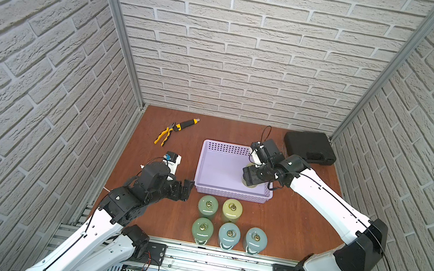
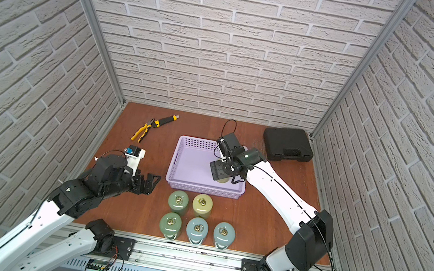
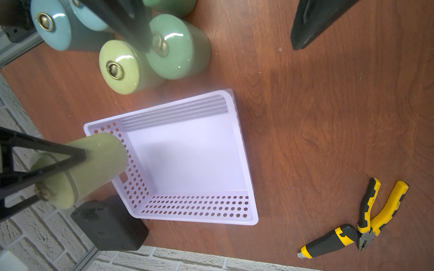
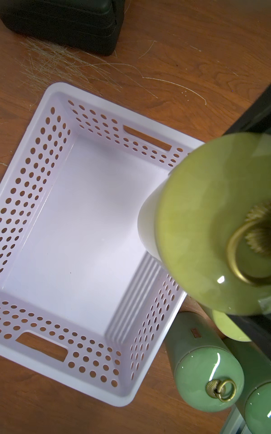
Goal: Take the tea canister out of the basket
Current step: Place the tea canister at the center of the board.
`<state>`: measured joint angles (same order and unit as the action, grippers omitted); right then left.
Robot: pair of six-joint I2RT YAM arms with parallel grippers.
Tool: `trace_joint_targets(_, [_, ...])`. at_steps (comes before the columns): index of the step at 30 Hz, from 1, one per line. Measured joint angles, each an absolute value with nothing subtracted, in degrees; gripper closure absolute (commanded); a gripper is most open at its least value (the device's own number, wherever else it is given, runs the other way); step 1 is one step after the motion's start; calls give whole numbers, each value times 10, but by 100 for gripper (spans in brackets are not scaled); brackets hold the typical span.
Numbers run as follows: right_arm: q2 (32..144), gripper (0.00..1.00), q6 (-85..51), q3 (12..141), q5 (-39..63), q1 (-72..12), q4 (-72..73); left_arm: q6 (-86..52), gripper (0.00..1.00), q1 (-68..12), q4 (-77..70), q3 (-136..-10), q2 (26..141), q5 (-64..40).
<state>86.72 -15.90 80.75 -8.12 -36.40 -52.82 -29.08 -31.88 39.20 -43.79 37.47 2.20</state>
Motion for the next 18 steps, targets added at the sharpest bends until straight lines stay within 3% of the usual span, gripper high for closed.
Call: trace_joint_targets(18, [727,48,-217,696,-123,-433,-539,-289,2,-319,396,-435,367,11])
